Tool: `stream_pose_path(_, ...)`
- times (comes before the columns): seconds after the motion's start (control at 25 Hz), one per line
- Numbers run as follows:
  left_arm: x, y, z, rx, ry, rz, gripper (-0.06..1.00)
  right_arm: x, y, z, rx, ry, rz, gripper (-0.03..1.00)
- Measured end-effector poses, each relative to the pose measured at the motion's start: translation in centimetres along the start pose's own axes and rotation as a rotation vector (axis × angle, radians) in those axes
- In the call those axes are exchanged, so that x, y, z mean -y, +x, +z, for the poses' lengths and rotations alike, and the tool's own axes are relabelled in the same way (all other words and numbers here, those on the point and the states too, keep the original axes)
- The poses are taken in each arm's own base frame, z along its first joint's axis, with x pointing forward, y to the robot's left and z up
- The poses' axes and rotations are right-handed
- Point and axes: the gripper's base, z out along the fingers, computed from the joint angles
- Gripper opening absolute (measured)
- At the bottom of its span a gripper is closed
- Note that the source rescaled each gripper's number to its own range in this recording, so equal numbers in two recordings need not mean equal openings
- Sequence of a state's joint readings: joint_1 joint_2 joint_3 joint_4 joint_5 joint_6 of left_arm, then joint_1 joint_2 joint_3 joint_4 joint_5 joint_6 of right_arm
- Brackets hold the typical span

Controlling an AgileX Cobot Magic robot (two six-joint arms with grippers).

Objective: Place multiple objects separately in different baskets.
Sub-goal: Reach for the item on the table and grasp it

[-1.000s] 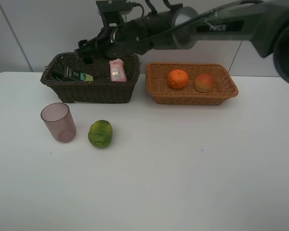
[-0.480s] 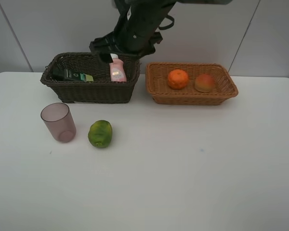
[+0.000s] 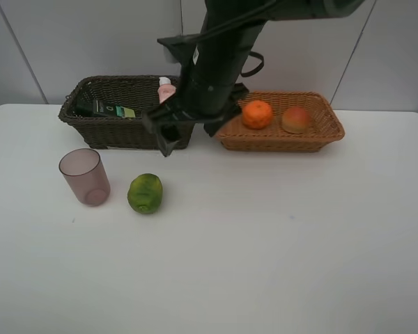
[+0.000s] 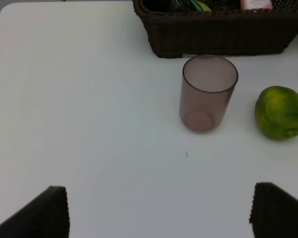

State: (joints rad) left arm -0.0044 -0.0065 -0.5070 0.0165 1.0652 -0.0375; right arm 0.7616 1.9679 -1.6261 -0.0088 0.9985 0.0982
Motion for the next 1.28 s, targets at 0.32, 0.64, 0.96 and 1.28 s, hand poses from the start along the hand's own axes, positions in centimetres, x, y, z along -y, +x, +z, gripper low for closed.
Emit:
stream_pose_path(0.32, 0.0, 0.0, 0.0, 0.000, 0.000, 0.000, 0.95, 7.1, 3.5, -2.4, -0.044, 0.055, 0.197, 0.83)
stream_pose_path(0.64, 0.0, 0.0, 0.0, 0.000, 0.000, 0.000, 0.95, 16.8, 16.3, -9.4, 0.008, 0.218, 0.601, 0.83)
stream_pose_path(0.96, 0.0, 0.0, 0.0, 0.000, 0.000, 0.000, 0.95, 13.0, 25.3, -19.6, 0.317, 0.357, 0.698, 0.83)
stream_pose_path(1.28, 0.0, 0.0, 0.0, 0.000, 0.000, 0.000, 0.95, 5.2, 34.2, -26.2, 0.704, 0.465, 0.585, 0.83)
